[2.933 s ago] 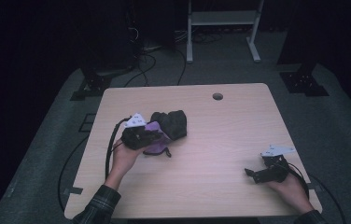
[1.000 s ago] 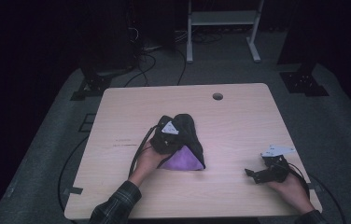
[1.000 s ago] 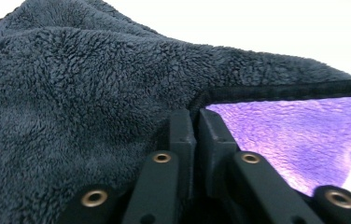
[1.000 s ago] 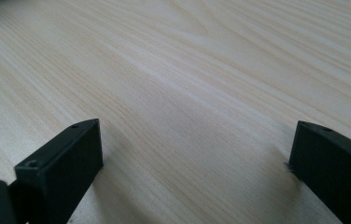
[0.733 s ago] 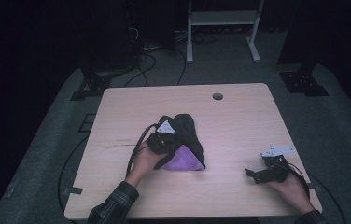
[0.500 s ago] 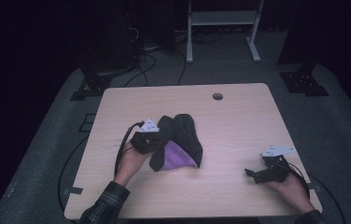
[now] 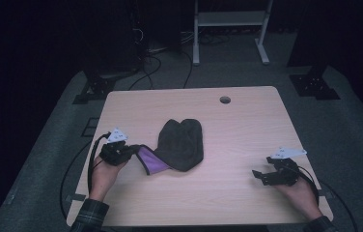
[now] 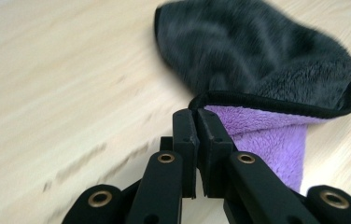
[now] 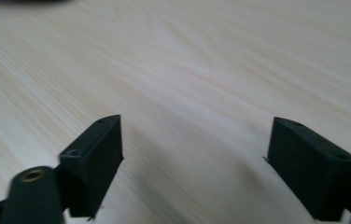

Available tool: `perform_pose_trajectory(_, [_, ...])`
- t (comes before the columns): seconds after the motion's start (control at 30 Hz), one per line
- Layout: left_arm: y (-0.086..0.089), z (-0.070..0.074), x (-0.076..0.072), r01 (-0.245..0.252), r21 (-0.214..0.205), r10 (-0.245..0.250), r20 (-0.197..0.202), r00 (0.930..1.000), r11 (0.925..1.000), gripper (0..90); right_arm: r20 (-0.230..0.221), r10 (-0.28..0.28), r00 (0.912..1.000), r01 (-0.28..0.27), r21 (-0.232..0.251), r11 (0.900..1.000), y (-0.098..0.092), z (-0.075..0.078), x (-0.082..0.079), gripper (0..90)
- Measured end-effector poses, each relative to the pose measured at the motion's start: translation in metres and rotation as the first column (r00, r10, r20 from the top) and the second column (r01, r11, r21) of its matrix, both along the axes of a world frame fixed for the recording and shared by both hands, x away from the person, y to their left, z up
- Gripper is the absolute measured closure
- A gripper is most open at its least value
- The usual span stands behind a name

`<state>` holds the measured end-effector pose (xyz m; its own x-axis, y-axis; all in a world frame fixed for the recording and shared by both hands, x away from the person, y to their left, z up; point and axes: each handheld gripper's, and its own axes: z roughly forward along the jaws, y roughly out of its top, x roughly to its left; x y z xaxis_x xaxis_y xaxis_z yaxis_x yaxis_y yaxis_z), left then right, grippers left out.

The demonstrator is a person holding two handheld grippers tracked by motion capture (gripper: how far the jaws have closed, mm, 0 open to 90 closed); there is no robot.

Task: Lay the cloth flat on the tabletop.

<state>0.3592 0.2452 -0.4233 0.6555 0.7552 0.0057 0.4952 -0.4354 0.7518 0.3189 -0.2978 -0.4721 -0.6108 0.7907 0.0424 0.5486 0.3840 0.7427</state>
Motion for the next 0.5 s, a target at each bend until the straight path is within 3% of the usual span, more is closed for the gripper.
perform_pose_trajectory(0.13, [-0.002,-0.011,-0.003,0.015,-0.012,-0.016,-0.039,0.9991,0.9998,85.5,0.01,0.031,0.9995,-0.032,0.044,0.9985,0.019,0.011,0.013,22.7])
perform_pose_trajectory(0.27, [-0.004,-0.014,-0.002,0.025,-0.023,-0.026,-0.049,0.9985,0.9994,84.7,0.009,0.055,0.9985,-0.055,0.053,0.9971,0.034,0.015,0.022,25.1])
perform_pose_trajectory(0.33, [-0.005,-0.018,-0.002,0.033,-0.034,-0.035,-0.058,0.9977,0.9989,78.4,0.005,0.099,0.9951,-0.099,0.062,0.9931,0.054,0.021,0.034,25.8])
perform_pose_trajectory(0.43, [-0.007,-0.02,-0.001,0.04,-0.031,-0.042,-0.06,0.9973,0.9987,76.1,0.009,0.123,0.9923,-0.123,0.07,0.9898,0.066,0.024,0.04,26.9])
perform_pose_trajectory(0.5, [-0.009,-0.022,-0.001,0.045,-0.03,-0.047,-0.058,0.9972,0.9985,70.4,0.017,0.154,0.988,-0.155,0.079,0.9848,0.088,0.024,0.05,28.3])
